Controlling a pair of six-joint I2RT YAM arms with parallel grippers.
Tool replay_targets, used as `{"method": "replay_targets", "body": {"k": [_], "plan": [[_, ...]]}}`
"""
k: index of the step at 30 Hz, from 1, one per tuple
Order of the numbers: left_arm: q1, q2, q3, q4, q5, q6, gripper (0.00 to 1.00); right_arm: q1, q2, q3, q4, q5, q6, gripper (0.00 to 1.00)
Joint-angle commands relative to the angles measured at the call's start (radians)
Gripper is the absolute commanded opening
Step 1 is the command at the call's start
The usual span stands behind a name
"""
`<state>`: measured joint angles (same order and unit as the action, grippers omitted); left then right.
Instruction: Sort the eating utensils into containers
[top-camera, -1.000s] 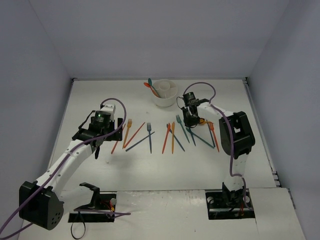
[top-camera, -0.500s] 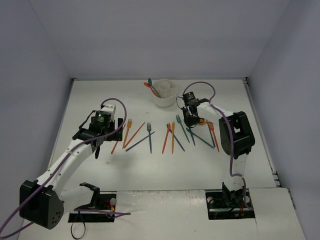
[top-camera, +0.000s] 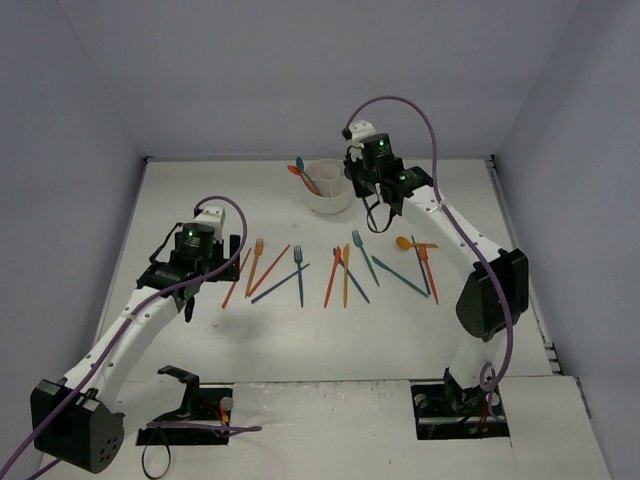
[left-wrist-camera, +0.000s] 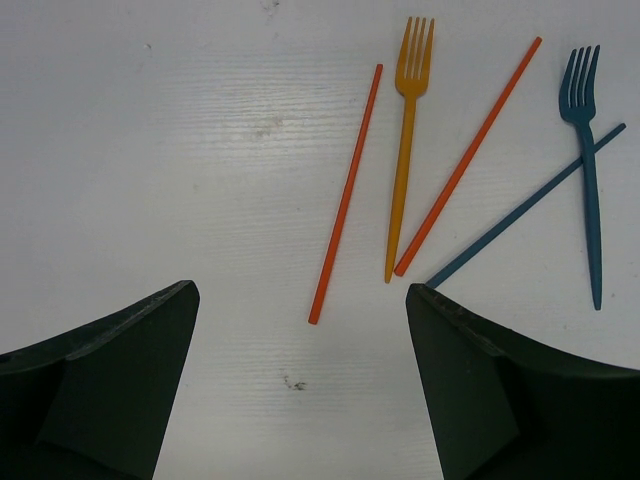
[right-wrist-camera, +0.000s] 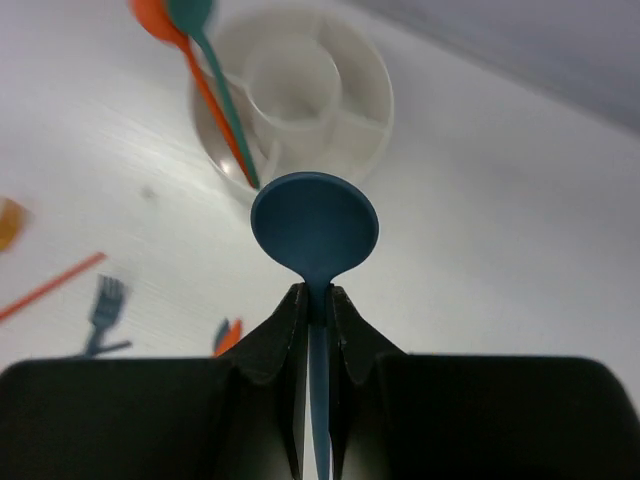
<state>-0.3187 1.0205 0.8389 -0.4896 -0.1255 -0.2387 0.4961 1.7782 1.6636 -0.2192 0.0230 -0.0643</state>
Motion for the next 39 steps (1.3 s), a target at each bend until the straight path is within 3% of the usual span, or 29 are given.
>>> {"method": "replay_targets", "body": {"k": [1,9,17,26,39], "plan": [[0.010,-0.067,0.049,-0.018,-0.025,0.032,0.82,0.044,-0.014,0.112,0.192,-0.095,-0.106,0.00],[0.012,-0.156,-0.041,0.034,-0.047,0.012,0.82,0.071,0.102,0.198,0.471,-0.275,-0.195,0.00],[0.015,-0.183,-0.067,0.066,-0.204,0.027,0.82,0.064,0.207,0.151,0.787,-0.400,-0.221,0.00],[0.015,-0.169,-0.073,0.068,-0.228,0.039,0.82,0.012,0.322,0.165,0.881,-0.469,-0.184,0.00],[0.015,-0.175,-0.080,0.077,-0.230,0.048,0.82,-0.034,0.359,0.076,0.910,-0.491,-0.166,0.00]]}}
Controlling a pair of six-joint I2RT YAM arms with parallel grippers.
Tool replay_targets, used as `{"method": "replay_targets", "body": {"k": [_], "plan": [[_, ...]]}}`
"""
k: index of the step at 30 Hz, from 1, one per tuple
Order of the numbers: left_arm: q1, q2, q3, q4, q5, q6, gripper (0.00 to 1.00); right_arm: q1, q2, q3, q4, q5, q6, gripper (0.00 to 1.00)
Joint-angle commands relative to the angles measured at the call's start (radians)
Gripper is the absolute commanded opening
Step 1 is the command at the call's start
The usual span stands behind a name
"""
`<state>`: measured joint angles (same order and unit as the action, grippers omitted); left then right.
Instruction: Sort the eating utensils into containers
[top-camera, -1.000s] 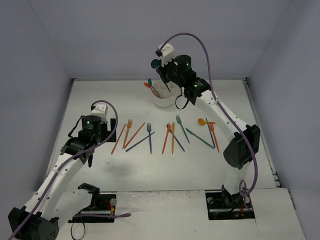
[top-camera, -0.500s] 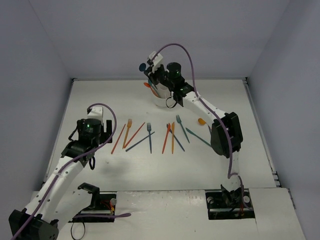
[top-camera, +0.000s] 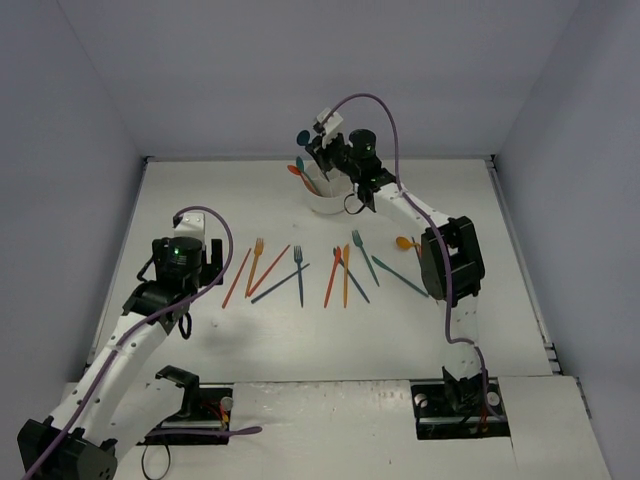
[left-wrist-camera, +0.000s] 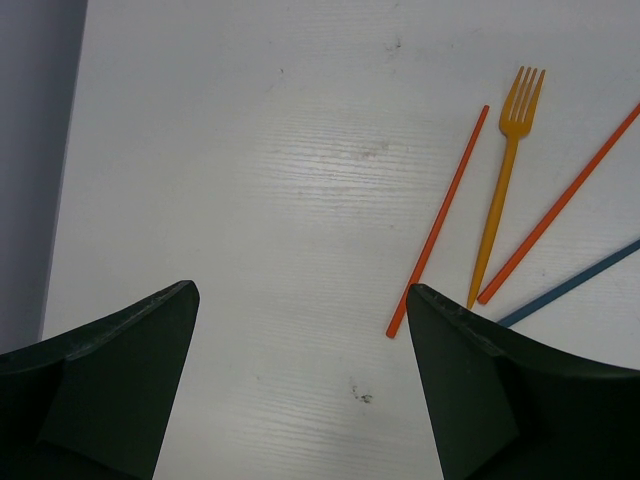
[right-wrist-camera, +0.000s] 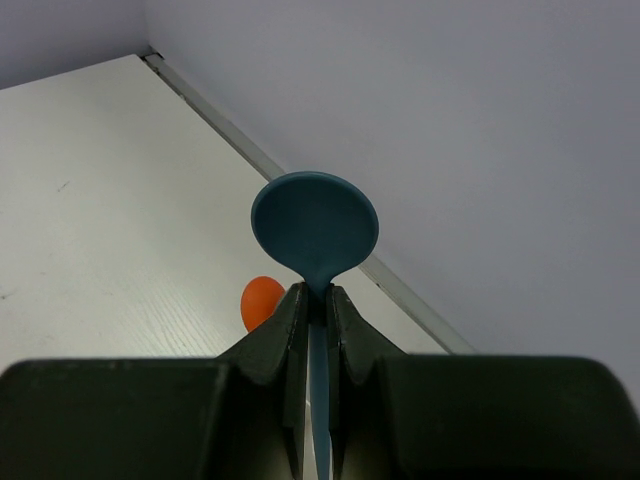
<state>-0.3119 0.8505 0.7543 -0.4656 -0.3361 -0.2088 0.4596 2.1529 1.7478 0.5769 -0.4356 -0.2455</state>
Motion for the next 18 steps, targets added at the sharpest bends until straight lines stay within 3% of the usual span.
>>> {"method": "replay_targets", "body": {"k": [1,11,18], "plan": [[0.008,-0.003,0.004,0.052,-0.020,0.019,0.82,0.002,-0.012,-0.018,0.118,-0.035,0.022,0.00],[0.008,0.000,0.007,0.051,-0.017,0.021,0.82,0.002,0.007,-0.064,0.135,-0.037,0.052,0.00],[0.008,-0.004,0.007,0.051,-0.014,0.023,0.82,0.003,0.023,-0.090,0.135,-0.020,0.068,0.12]]}}
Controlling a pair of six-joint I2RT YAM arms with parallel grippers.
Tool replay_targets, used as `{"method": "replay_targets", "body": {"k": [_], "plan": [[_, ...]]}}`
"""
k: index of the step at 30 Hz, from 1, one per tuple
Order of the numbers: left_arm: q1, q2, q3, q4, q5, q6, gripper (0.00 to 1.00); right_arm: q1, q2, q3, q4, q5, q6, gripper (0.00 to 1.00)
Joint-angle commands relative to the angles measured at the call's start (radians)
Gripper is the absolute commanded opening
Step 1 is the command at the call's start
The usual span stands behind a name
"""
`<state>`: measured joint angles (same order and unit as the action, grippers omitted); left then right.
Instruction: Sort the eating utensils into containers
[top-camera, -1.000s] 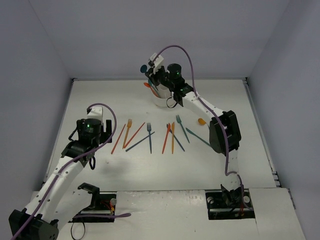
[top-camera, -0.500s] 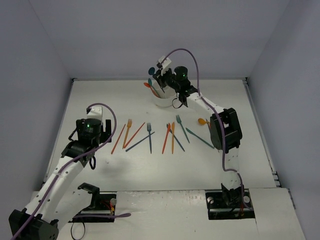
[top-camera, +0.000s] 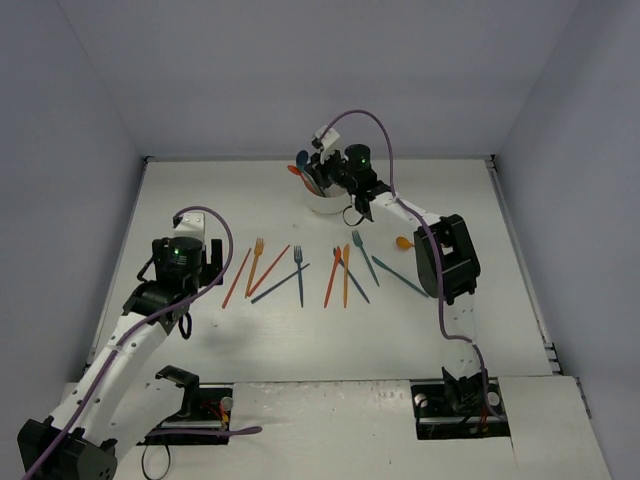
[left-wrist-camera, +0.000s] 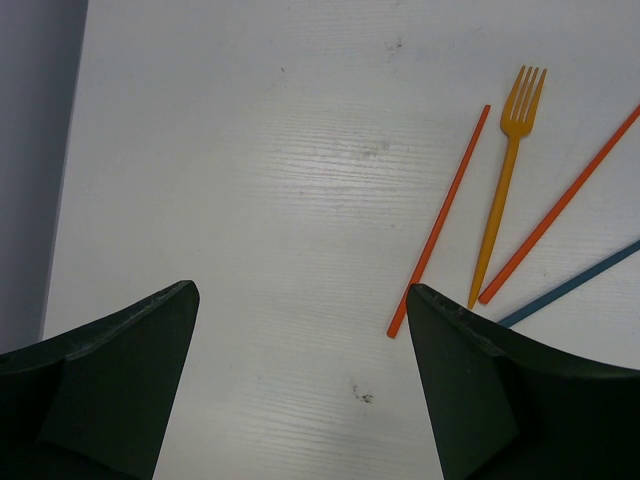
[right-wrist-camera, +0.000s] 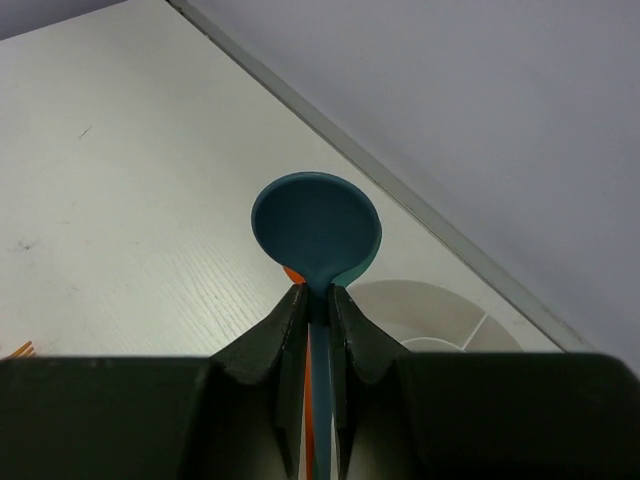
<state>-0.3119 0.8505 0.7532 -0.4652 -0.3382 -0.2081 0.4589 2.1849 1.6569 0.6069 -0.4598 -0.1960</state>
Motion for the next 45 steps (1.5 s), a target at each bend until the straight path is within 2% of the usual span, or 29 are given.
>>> {"method": "replay_targets", "body": {"k": [1,4,10,15,20,25,29,34,45], "plan": [[0.008,-0.004,0.008,0.051,-0.012,0.022,0.82,0.004,-0.008,-0.001,0.105,0.007,0.019,0.13],[0.008,-0.004,0.008,0.049,-0.013,0.022,0.82,0.004,-0.007,-0.007,0.101,0.019,0.020,0.17],[0.008,-0.014,0.011,0.050,-0.007,0.024,0.82,0.002,-0.070,-0.019,0.039,0.043,0.003,0.38],[0.008,-0.026,0.013,0.050,0.004,0.024,0.82,-0.036,-0.223,-0.105,-0.074,0.099,-0.014,0.40],[0.008,-0.027,0.021,0.047,0.044,0.025,0.82,-0.127,-0.381,-0.201,-0.303,0.184,-0.027,0.47],[0.010,-0.006,0.037,0.042,0.102,0.030,0.82,-0.184,-0.490,-0.309,-0.543,0.332,-0.099,0.49],[0.010,0.015,0.048,0.030,0.131,0.030,0.82,-0.197,-0.510,-0.359,-0.707,0.422,-0.145,0.50],[0.007,0.004,0.047,0.031,0.147,0.032,0.82,-0.223,-0.508,-0.405,-0.790,0.485,-0.208,0.53],[0.004,-0.002,0.045,0.031,0.160,0.036,0.82,-0.260,-0.447,-0.420,-0.894,0.439,-0.375,0.55]]}}
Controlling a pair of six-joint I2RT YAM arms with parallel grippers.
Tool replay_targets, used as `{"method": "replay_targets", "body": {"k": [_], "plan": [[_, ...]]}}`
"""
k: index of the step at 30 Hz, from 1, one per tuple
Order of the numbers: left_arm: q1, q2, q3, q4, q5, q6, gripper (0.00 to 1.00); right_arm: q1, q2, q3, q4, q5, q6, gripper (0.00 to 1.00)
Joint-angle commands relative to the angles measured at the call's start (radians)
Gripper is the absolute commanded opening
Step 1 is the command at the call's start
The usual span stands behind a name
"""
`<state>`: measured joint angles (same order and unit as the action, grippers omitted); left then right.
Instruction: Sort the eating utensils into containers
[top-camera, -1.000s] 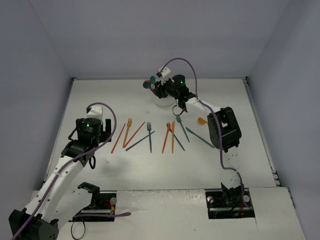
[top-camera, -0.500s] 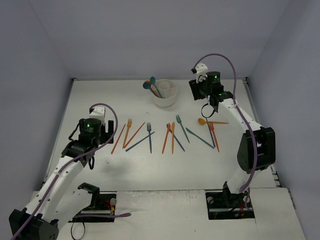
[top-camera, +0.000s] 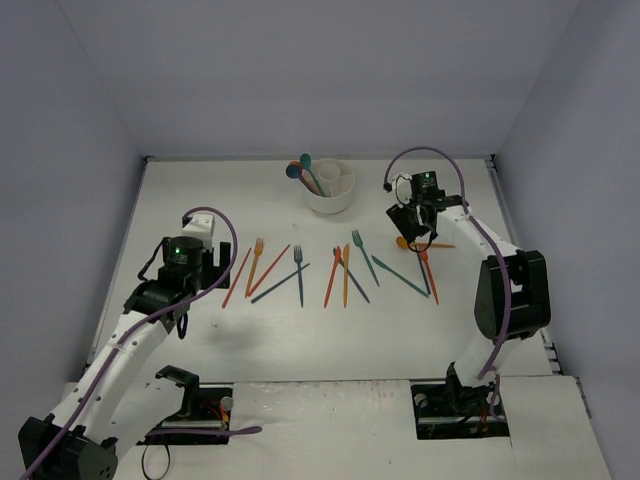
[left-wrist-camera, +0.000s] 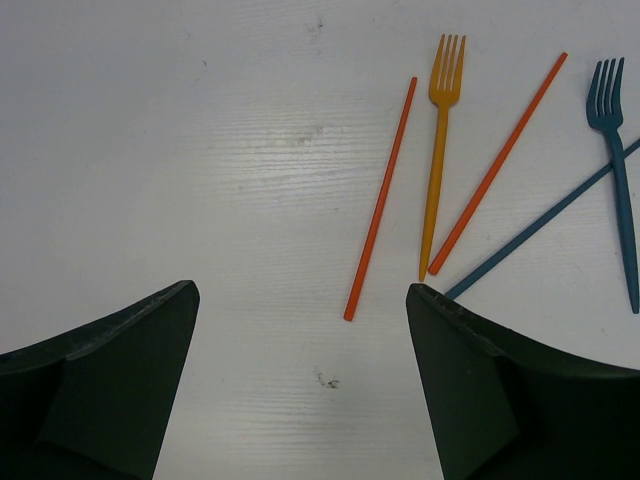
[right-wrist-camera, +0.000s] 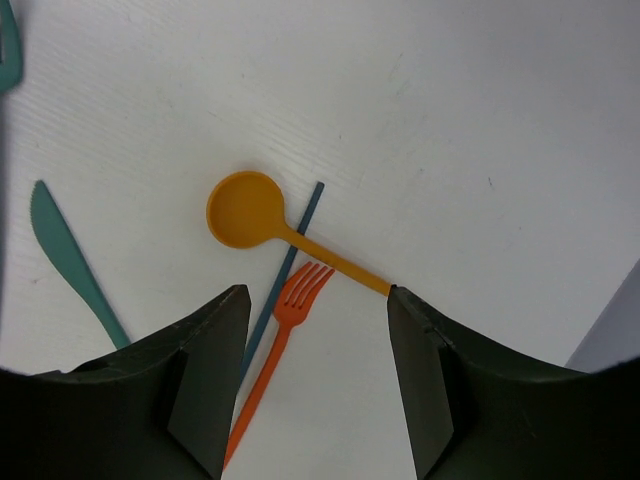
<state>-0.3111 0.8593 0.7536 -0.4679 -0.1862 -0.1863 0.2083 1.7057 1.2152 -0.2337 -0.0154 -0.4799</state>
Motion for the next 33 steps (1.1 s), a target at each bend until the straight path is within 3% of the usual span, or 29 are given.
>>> {"method": "replay_targets", "body": {"k": [1,17,33], "plan": [[0.003,-0.010,0.045,0.034,0.008,0.014,0.82,-0.010,0.048,0.025,-0.056,-0.002,-0.098,0.55],[0.003,0.017,0.046,0.026,-0.003,0.021,0.82,-0.014,0.244,0.144,-0.059,-0.007,-0.120,0.55],[0.003,0.040,0.046,0.017,-0.026,0.022,0.82,-0.112,0.454,0.443,-0.056,-0.058,0.011,0.50]]}}
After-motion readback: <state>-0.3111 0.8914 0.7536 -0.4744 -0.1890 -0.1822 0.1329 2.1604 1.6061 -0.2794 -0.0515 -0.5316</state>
